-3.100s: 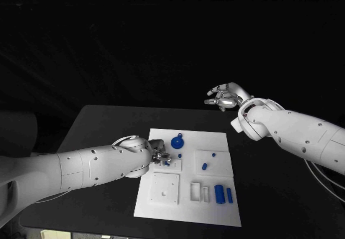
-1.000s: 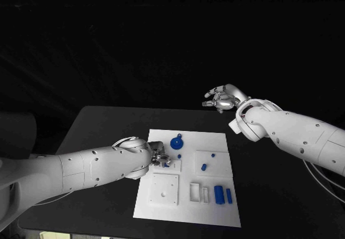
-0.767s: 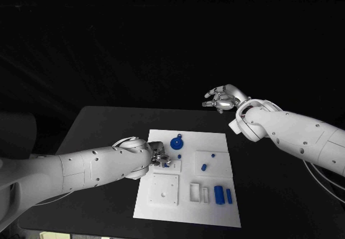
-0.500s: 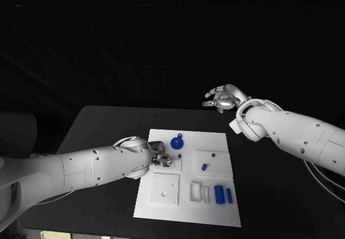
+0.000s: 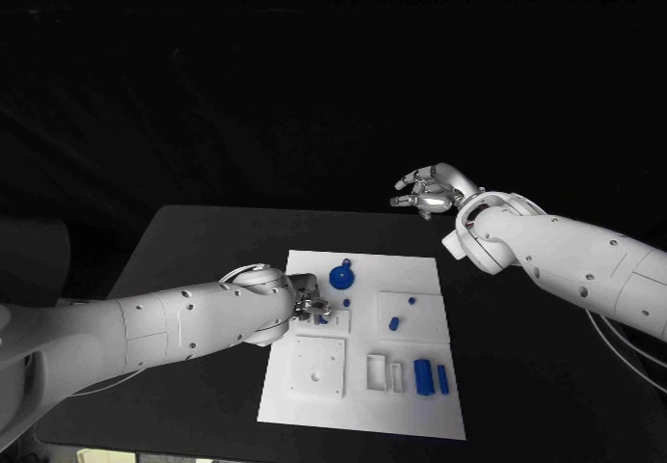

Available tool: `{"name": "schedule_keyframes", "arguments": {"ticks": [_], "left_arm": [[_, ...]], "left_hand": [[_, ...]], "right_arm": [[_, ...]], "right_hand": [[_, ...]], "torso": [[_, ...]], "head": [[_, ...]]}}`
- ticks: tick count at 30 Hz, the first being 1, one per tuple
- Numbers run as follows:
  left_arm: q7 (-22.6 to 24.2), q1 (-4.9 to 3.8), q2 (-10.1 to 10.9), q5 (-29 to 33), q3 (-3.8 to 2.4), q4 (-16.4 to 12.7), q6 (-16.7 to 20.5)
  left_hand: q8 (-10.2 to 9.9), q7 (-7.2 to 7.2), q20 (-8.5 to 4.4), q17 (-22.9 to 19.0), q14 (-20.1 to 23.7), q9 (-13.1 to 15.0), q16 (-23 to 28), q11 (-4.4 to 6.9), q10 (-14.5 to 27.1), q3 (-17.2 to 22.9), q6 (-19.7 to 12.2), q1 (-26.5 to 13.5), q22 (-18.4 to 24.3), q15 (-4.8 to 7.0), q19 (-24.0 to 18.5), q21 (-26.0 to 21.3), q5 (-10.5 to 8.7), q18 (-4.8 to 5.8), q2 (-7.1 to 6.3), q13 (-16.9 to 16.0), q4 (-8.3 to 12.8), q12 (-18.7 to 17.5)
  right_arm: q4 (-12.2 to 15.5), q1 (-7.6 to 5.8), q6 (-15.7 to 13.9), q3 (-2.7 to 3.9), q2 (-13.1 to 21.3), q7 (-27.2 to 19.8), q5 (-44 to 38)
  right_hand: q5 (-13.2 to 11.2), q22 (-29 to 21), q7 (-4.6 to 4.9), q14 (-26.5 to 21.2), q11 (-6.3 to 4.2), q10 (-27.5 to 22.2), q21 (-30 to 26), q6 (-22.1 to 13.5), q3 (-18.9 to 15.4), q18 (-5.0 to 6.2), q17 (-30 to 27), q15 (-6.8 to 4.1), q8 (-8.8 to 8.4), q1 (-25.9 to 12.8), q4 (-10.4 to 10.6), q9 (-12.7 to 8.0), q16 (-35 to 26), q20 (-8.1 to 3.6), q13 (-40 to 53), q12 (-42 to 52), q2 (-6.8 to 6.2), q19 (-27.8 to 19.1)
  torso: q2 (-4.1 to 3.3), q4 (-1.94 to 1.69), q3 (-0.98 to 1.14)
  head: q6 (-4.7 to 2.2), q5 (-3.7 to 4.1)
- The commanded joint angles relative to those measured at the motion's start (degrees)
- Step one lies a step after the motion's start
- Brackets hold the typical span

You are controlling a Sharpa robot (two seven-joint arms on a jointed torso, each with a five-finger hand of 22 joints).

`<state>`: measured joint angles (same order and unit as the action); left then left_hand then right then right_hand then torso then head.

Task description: Assemble the parts on the task board

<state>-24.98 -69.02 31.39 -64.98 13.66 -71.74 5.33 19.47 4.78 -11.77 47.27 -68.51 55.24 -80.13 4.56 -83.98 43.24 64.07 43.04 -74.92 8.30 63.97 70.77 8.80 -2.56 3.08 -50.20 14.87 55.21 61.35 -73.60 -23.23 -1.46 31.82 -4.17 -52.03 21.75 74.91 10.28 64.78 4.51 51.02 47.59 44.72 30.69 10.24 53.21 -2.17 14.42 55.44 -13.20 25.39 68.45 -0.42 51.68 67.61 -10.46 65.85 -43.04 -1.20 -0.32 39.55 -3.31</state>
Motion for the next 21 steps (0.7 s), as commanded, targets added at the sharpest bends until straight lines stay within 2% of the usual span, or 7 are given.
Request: {"name": "schedule_keyframes", "arguments": {"ticks": [1,10,13,21], "left_arm": [[0.5,0.16,-0.3,0.4,0.08,0.0,-1.5],[0.8,0.23,-0.7,0.7,0.08,0.4,-1.8],[0.8,0.34,-0.8,1.0,0.08,0.6,-2.2],[0.9,0.41,-0.8,1.1,0.07,0.5,-2.3]], "left_hand": [[-0.3,-5.93,-3.91,0.1,-4.5,-0.1,0.2,2.81,3.1,0.2,6.9,-0.6,-0.6,4.76,-0.1,0.3,0.17,-6.08,-0.16,0.1,-0.4,0.2],[-0.5,-5.93,-3.88,0.4,-4.6,-0.2,0.3,2.78,3.1,-0.1,7.2,-1.0,-0.6,4.70,-0.2,0.4,-0.81,-6.11,-0.52,0.1,-1.0,0.4],[-0.8,-5.90,-3.82,0.8,-4.6,-0.3,0.5,2.76,3.2,-0.9,7.4,-2.6,-0.5,4.66,-0.3,0.5,-5.82,-6.12,-1.57,0.3,-3.4,0.6],[-0.9,-5.93,-3.87,0.9,-4.6,-0.3,0.5,2.79,3.2,-0.9,7.4,-2.6,-0.5,4.69,-0.3,0.5,-5.84,-6.22,-1.38,0.3,-3.7,0.6]], "right_arm": [[0.1,0.02,0.8,0.02,0.0,-0.1,-0.6],[0.1,0.02,0.8,0.02,0.0,-0.1,-0.7],[0.2,0.02,0.8,0.02,0.1,-0.1,-0.7],[0.2,0.02,0.9,0.02,0.2,0.0,-0.7]], "right_hand": [[0.2,1.1,0.27,0.3,-0.44,-0.1,0.3,0.0,0.1,4.76,-0.1,-0.06,0.23,0.1,-0.4,0.1,0.3,-0.30,-0.1,0.3,0.50,0.0],[0.2,1.1,0.27,0.3,-0.44,-0.1,0.3,0.0,0.1,4.76,-0.1,-0.06,0.22,0.1,-0.4,0.1,0.3,-0.30,-0.1,0.4,0.50,0.0],[0.2,1.1,0.27,0.3,-0.44,-0.1,0.3,0.0,0.1,4.76,-0.1,-0.06,0.22,0.1,-0.4,0.1,0.3,-0.30,-0.2,0.4,0.50,0.0],[0.2,1.1,0.27,0.3,-0.44,-0.1,0.3,0.0,0.1,4.76,-0.1,-0.06,0.22,0.1,-0.4,0.1,0.3,-0.31,-0.2,0.4,0.51,0.0]], "torso": [[-0.01,0.00,0.02],[0.01,-0.05,-0.06],[0.01,-0.03,-0.06],[-0.01,-0.07,-0.09]], "head": [[0.01,0.08],[0.02,0.22],[-0.03,0.29],[0.04,0.43]]}}
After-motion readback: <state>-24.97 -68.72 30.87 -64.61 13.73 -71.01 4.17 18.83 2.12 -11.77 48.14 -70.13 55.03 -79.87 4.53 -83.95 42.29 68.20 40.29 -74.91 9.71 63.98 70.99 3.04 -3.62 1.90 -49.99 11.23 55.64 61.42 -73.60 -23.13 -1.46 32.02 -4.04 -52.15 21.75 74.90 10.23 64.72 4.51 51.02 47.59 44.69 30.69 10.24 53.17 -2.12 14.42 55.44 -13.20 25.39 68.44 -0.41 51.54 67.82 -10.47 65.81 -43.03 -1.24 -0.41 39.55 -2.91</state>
